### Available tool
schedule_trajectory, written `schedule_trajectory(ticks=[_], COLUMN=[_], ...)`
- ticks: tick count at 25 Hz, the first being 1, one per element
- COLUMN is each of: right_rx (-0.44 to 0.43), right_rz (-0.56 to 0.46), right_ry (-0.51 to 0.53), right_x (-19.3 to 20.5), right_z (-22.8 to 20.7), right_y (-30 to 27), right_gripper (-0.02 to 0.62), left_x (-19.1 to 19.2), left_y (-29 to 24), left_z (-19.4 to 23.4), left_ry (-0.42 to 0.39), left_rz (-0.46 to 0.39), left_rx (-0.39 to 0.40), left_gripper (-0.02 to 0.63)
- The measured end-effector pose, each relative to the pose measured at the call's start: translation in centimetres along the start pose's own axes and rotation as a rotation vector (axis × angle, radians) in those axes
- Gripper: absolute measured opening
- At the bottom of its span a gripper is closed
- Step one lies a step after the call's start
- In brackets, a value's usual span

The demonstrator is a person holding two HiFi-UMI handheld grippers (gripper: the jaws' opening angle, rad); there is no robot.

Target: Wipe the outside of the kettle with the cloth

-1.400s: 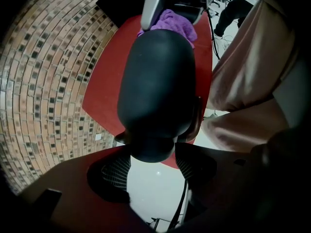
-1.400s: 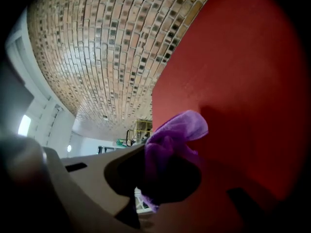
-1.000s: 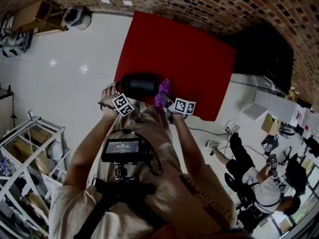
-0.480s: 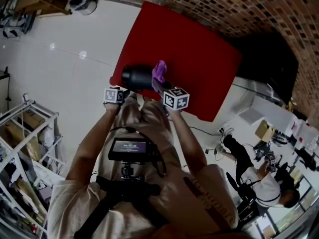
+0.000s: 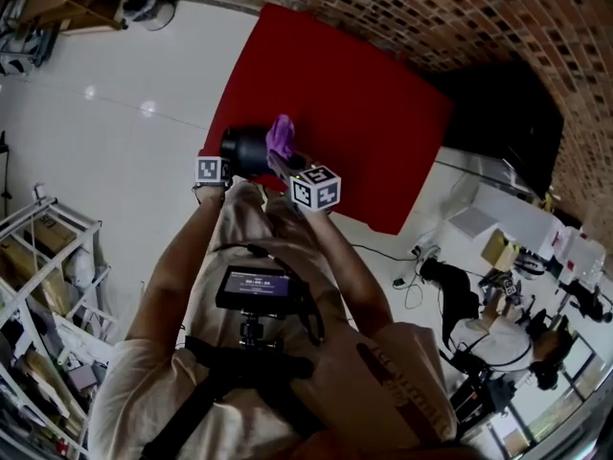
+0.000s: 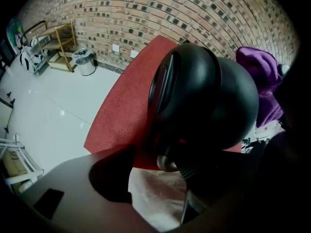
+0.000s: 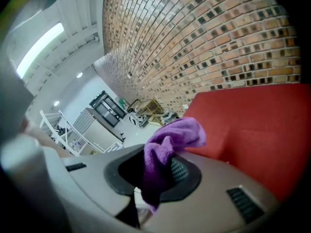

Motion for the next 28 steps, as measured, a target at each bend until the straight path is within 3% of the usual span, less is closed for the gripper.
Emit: schedule_trajectory(ticks=[2, 3, 6, 9, 11, 16, 20, 22, 25, 28], right_rx=[0.003, 0.005, 0.015, 0.025, 0.048, 0.107, 0.115, 0.114, 0.136, 0.147], right_rz=[-0.006, -0.011, -0.032, -0.061, -0.070, -0.041, -0.049, -0.066, -0.095, -0.101], right_ry=[-0.012, -0.020, -0.041, -0.071, -0.098, -0.168, -0.214, -0.250, -0.278, -0.292], right_x=[0.5, 0.7, 1.4, 1.2, 1.9, 4.6, 5.7, 6.2, 6.4, 7.0], right_z=[-0.4, -0.6, -1.6, -2.5, -4.0, -7.6, -8.4, -8.6, -8.8, -9.0], right_y=[0.2, 0.3, 0.9, 2.0, 2.5, 3.5, 4.2, 4.4, 4.9, 5.0], right_gripper=[0.083, 0.083, 0.083, 0.083, 0.083, 0.083, 0.083, 0.083, 0.083, 0.083], left_x=[-0.2, -0.4, -1.8, -4.5, -6.2, -11.6, -16.5, -17.9, -18.4, -17.0], left_y=[-0.1, -0.1, 0.8, 2.6, 3.6, 5.0, 7.6, 9.1, 11.6, 12.9], left_z=[-0.7, -1.1, -1.8, -3.1, -4.1, -7.8, -13.2, -15.1, -17.0, -17.7], left_ry=[-0.025, -0.028, -0.043, -0.155, -0.289, -0.753, -1.147, -1.299, -1.357, -1.302], left_rz=[0.008, 0.005, -0.046, -0.121, -0.129, -0.119, -0.201, -0.266, -0.403, -0.491], left_rx=[0.019, 0.036, 0.040, 0.029, 0.010, -0.084, -0.173, -0.234, -0.275, -0.285], left_gripper=[0.238, 0.169, 0.141, 0.127, 0.126, 0.124, 0.126, 0.126, 0.115, 0.112])
Point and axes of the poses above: the fingertips, and each gripper's own axes: y backward along the fingers, z to its left, x out of its underside, the point moved 6 cm from there along y, backward along the fingers, and after that the axes turned 3 degrees about -z, right-handed, at the moved point
